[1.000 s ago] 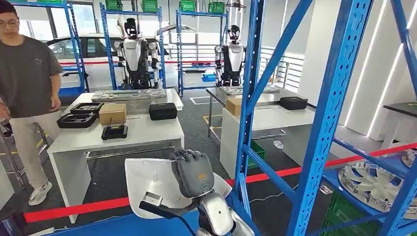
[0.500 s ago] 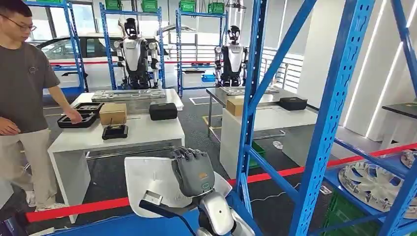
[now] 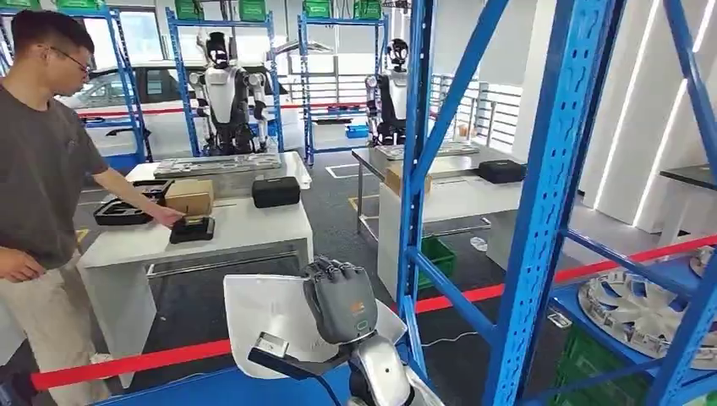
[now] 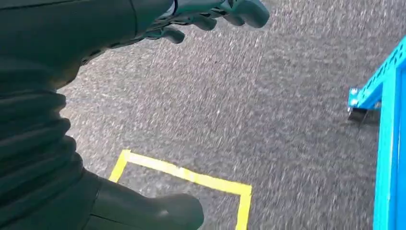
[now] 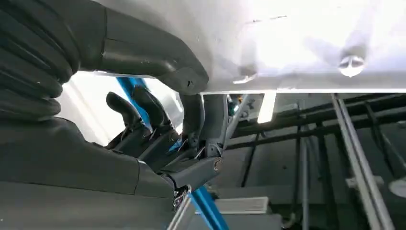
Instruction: Take the parts from the cabinet and place them on the table.
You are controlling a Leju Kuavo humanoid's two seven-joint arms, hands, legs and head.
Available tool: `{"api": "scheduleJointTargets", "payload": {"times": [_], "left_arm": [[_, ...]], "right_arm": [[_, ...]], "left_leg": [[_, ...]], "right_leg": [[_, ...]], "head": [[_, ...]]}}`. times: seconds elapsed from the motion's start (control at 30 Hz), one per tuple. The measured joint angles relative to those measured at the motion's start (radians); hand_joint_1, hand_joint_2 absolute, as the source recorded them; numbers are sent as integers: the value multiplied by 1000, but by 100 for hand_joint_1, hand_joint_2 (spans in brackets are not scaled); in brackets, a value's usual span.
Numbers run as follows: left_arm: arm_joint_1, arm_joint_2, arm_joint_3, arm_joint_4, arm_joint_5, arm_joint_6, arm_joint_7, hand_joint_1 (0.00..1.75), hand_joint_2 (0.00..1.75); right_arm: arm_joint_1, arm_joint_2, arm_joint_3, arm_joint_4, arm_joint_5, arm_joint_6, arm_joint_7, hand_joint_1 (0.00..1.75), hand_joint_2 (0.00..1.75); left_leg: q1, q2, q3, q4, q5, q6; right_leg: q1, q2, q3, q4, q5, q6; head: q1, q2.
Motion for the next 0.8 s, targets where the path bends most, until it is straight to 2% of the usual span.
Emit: {"api": "scheduleJointTargets", "payload": {"times": [0.03,0.1,0.13,0.17,0.2,0.23,0.3,0.33,0.37,0.43,0.47,0.5,0.53,0.57,0.63,0.67,0.7,0.73,0.8], "left_arm": [[0,-2,0,0,0,2,0,0,175],[0,-2,0,0,2,6,-1,0,175],[1,-2,0,0,3,9,-2,0,175],[4,-2,0,0,3,10,-3,0,175],[6,-2,0,0,3,10,-4,0,175],[7,-2,0,0,3,10,-4,0,175],[5,-2,0,0,0,11,-1,0,175],[3,-2,0,0,-3,11,2,0,175],[3,-3,0,0,-6,11,3,0,175],[6,-3,0,0,-6,11,6,0,175],[7,-4,0,0,-7,11,6,0,175],[8,-7,0,0,-9,10,5,0,175],[8,-7,0,0,-10,11,5,0,175],[8,-7,0,0,-14,10,5,0,175],[8,-7,0,0,-17,11,6,0,175],[8,-7,0,0,-18,11,7,0,175],[8,-7,0,0,-17,10,9,0,175],[9,-8,0,0,-15,11,9,0,175],[9,-9,1,0,-2,11,5,0,175]], "right_arm": [[2,-1,-1,-5,0,-1,-4,157,175],[12,-6,-2,-8,-2,-1,-9,157,175],[22,-10,-2,-8,-3,0,-12,157,175],[31,-13,-2,-8,-3,0,-13,157,175],[37,-16,-2,-8,-5,0,-14,157,175],[41,-19,-3,-8,-8,-1,-15,157,175],[44,-24,-11,-11,-10,-7,-8,157,175],[46,-27,-16,-16,-10,-12,-6,157,175],[47,-32,-19,-19,-11,-19,-10,157,175],[58,-37,-19,-27,-13,-31,-28,157,175],[64,-40,-19,-32,-14,-37,-29,157,175],[67,-46,-19,-34,-13,-41,-30,157,175],[68,-49,-19,-36,-13,-41,-30,157,175],[68,-50,-19,-37,-12,-42,-29,157,175],[76,-54,-19,-40,-10,-42,-26,157,175],[82,-55,-19,-40,-10,-41,-25,157,175],[85,-55,-19,-40,-9,-41,-26,157,175],[85,-55,-19,-41,-7,-42,-26,157,175],[74,-51,-19,-41,-1,-45,-37,157,175]], "left_leg": [[-1,1,-16,35,-30,-2],[-2,1,-80,190,-113,-9],[-2,1,-114,270,-144,-10],[-2,1,-130,307,-150,-11],[-2,1,-121,296,-135,-10],[-2,1,-84,230,-94,-8],[-1,1,18,43,-17,-3],[-5,1,37,5,-36,1],[-8,-1,36,2,-25,11],[-11,-1,29,7,-21,22],[-11,-1,27,3,-16,31],[-5,2,27,-4,-8,43],[-5,2,23,-4,-5,48],[-5,4,18,-4,-1,54],[-8,5,5,-3,5,59],[-10,5,-1,-2,9,59],[-11,4,-6,-1,12,59],[-11,4,-10,2,15,57],[-12,4,-15,7,18,53]], "right_leg": [[0,1,-1,-1,3,-8],[2,1,-2,-1,3,-10],[4,1,-3,-1,4,-11],[5,1,-4,0,4,-11],[5,1,-5,1,4,-11],[5,1,-6,3,5,-11],[4,1,-6,10,3,-7],[8,0,-10,13,3,0],[11,1,-14,17,4,7],[10,2,-15,10,14,21],[9,3,-15,7,18,28],[7,2,-18,12,9,33],[6,0,-28,38,-18,37],[6,0,-56,103,-63,41],[6,0,-126,273,-146,46],[7,0,-145,324,-162,46],[7,0,-138,321,-153,43],[8,0,-108,273,-127,39],[12,0,5,89,-54,26]], "head": [[-4,0],[-6,0],[-6,0],[-6,0],[-6,0],[-7,0],[-8,0],[-8,0],[-7,0],[-4,0],[-4,0],[-5,0],[-2,0],[-1,0],[0,0],[0,0],[0,0],[0,0],[1,0]]}}
